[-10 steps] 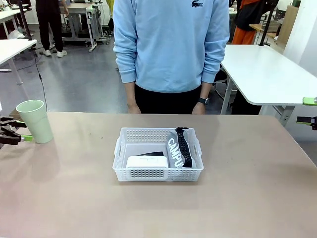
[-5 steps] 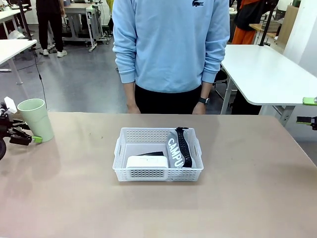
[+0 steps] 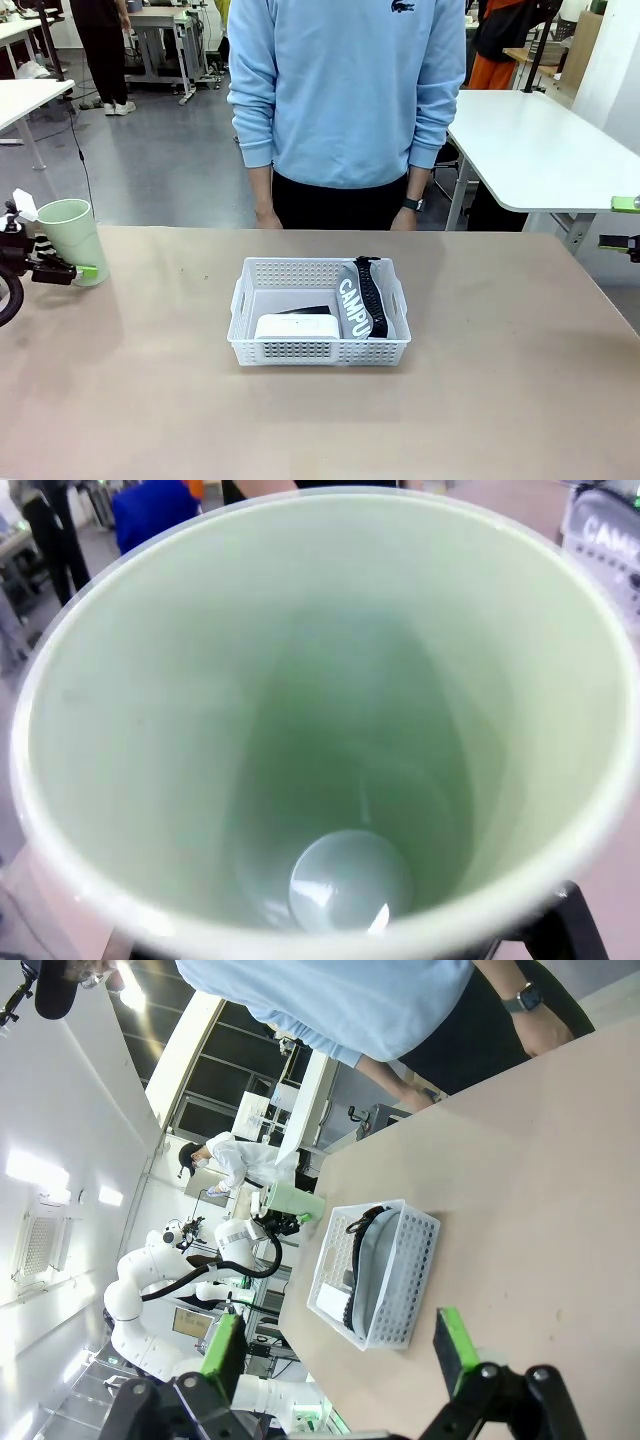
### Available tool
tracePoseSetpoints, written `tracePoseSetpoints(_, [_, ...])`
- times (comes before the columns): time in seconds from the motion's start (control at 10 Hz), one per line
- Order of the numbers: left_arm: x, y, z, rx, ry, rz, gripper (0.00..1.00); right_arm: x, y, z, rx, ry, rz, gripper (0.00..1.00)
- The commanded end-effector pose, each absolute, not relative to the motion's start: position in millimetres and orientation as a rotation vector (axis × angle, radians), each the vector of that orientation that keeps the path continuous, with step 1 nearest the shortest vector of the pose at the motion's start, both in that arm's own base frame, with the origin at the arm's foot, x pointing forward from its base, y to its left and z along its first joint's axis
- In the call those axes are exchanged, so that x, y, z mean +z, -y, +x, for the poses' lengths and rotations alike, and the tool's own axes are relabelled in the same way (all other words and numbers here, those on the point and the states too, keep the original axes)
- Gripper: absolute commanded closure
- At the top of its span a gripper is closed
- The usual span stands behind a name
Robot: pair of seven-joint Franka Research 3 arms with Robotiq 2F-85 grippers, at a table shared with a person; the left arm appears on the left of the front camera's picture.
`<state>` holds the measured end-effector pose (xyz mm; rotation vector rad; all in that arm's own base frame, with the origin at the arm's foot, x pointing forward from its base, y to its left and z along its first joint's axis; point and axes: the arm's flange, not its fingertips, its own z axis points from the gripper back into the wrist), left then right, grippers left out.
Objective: Efficiently arrange items inside the basket to fit them all.
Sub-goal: Pick up the Reusable plastic cup and place it inside the Organizing basket.
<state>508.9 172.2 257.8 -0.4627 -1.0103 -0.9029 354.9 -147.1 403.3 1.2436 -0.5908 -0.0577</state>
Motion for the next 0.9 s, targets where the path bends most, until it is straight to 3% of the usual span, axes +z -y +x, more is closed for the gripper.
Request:
tracePoseSetpoints(0.0, [256, -183, 510, -0.872, 1.145, -0.528, 0.0, 404, 148, 352, -0.038, 0.596, 1.243, 0.0])
tracePoseSetpoints(0.2, [261, -186, 508, -0.861, 1.223, -0.637, 0.0, 404, 148, 352, -0.038, 0.596, 1.243, 0.0])
tracePoseSetpoints(0.8, [267, -174, 507, -0.895, 1.293, -0.658, 0.0, 404, 148, 352, -0.038, 0.596, 1.243, 0.0])
